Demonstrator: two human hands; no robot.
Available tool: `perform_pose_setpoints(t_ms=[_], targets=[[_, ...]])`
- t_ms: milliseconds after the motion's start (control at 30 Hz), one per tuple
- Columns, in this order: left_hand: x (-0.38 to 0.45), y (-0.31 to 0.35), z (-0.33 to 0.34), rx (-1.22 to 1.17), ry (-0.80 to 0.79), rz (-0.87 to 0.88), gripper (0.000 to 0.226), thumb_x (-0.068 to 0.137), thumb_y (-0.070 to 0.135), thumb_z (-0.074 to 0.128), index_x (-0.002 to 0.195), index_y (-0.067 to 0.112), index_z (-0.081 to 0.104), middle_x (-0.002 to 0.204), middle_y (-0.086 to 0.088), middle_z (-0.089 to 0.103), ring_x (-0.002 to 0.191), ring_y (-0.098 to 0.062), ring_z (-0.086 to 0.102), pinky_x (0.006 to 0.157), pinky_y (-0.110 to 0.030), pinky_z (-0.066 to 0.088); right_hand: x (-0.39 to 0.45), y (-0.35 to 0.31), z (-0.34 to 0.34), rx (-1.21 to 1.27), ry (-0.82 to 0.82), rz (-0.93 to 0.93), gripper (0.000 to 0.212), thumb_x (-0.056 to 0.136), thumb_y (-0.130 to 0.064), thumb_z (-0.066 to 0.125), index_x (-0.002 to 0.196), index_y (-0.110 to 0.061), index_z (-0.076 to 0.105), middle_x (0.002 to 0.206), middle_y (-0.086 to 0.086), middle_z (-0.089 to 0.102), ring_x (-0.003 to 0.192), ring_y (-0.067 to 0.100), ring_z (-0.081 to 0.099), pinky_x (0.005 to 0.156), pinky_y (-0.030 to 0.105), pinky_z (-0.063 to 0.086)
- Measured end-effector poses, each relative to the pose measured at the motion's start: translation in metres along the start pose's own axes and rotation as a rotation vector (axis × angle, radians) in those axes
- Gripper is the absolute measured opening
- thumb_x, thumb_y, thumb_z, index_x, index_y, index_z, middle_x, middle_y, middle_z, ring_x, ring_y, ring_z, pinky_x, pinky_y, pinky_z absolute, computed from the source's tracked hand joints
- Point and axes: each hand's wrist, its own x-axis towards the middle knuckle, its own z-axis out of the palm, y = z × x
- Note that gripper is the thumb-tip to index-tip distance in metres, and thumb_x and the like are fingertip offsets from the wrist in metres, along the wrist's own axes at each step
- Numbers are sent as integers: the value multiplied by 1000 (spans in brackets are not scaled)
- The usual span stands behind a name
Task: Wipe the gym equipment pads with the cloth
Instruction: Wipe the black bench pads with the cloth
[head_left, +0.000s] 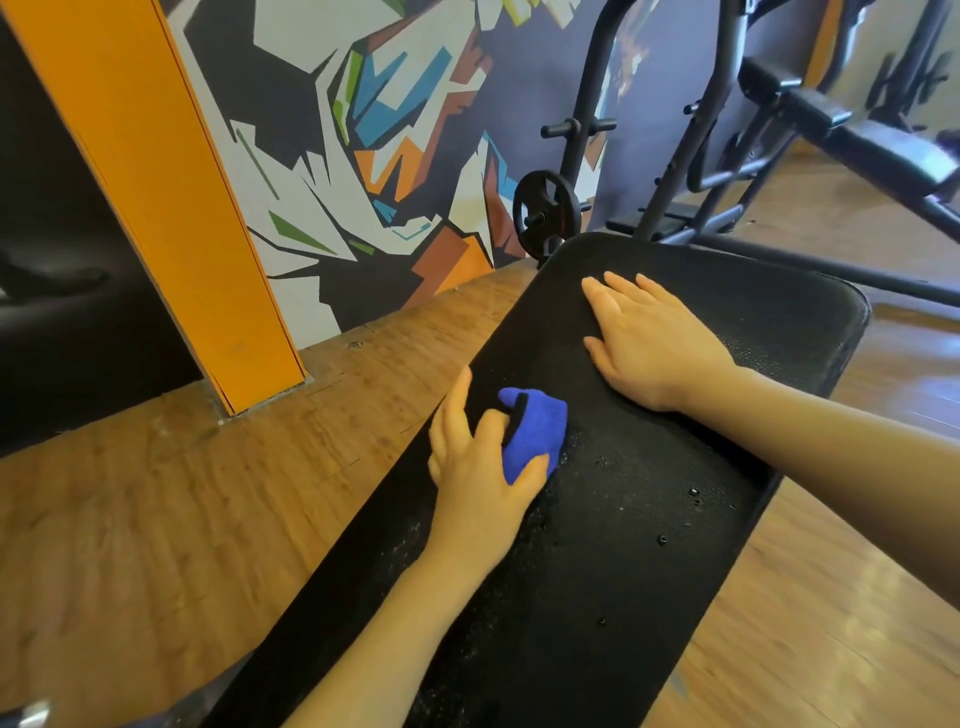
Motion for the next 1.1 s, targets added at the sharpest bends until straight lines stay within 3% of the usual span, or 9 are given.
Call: perform_pose_setpoints(t_ms=[100, 167, 300, 400, 467, 567, 767, 900, 1100], targets=[[17, -4, -9, -19, 161, 26, 25, 86, 13, 67, 105, 17, 52, 124, 1, 45, 104, -9, 51, 83, -17, 44, 0, 0, 0, 2, 0, 0, 63, 100, -36, 38, 151, -6, 17, 155, 13, 28, 146, 23, 19, 119, 37, 10], [29, -5, -14, 134, 210, 63, 24, 87, 17, 67, 105, 12, 52, 106, 4, 45, 88, -10, 49, 67, -13, 36, 0, 0, -1, -1, 3, -4, 63, 100, -36, 38, 151, -6, 17, 155, 13, 28, 145, 23, 19, 118, 37, 10], [34, -6, -3, 217, 65, 142, 31, 88, 52, 49, 88, 21, 46, 98, 5, 44, 87, -11, 43, 75, -25, 40, 0, 0, 0, -17, -6, -7, 64, 99, -36, 39, 151, -6, 16, 155, 13, 27, 146, 23, 18, 118, 36, 10], [36, -10, 5, 35, 104, 74, 24, 82, 45, 58, 76, 26, 45, 102, 7, 48, 96, -7, 45, 88, -33, 42, 0, 1, 0, -20, -4, -9, 64, 99, -36, 39, 151, -6, 16, 155, 13, 28, 145, 23, 19, 118, 37, 10], [35, -9, 9, -83, 108, 24, 20, 85, 38, 62, 95, 26, 50, 129, 4, 47, 118, -3, 39, 104, -36, 35, 1, 0, -1, -22, -2, -14, 64, 99, -35, 40, 151, -6, 16, 155, 13, 29, 145, 23, 19, 118, 37, 10], [34, -3, 12, -118, -60, 36, 58, 95, 30, 57, 147, 27, 30, 155, 8, 29, 140, -4, 26, 114, -28, 23, 1, 1, 1, -24, 8, -18, 64, 99, -35, 40, 151, -5, 17, 154, 13, 29, 145, 24, 19, 118, 37, 11], [23, 9, 18, 98, 7, 41, 53, 99, 19, 50, 148, 19, 31, 156, 1, 30, 141, -14, 31, 113, -28, 26, 2, -1, 1, -61, -15, -40, 59, 100, -34, 37, 151, -9, 21, 156, 11, 25, 146, 25, 18, 118, 40, 11], [0, 0, 12, 136, -34, 212, 59, 96, 11, 56, 145, 24, 26, 149, 13, 21, 137, -1, 20, 109, -14, 13, -1, 3, -6, -170, -61, -90, 51, 102, -37, 29, 149, -19, 28, 158, 9, 21, 147, 26, 12, 118, 45, 6], [61, 32, 30, 28, 50, 146, 48, 98, 10, 51, 145, 17, 41, 154, -1, 34, 142, -14, 30, 113, -25, 21, -6, 19, -9, -97, -82, -100, 46, 103, -35, 26, 149, -28, 31, 159, 1, 20, 148, 21, 10, 118, 43, 2]])
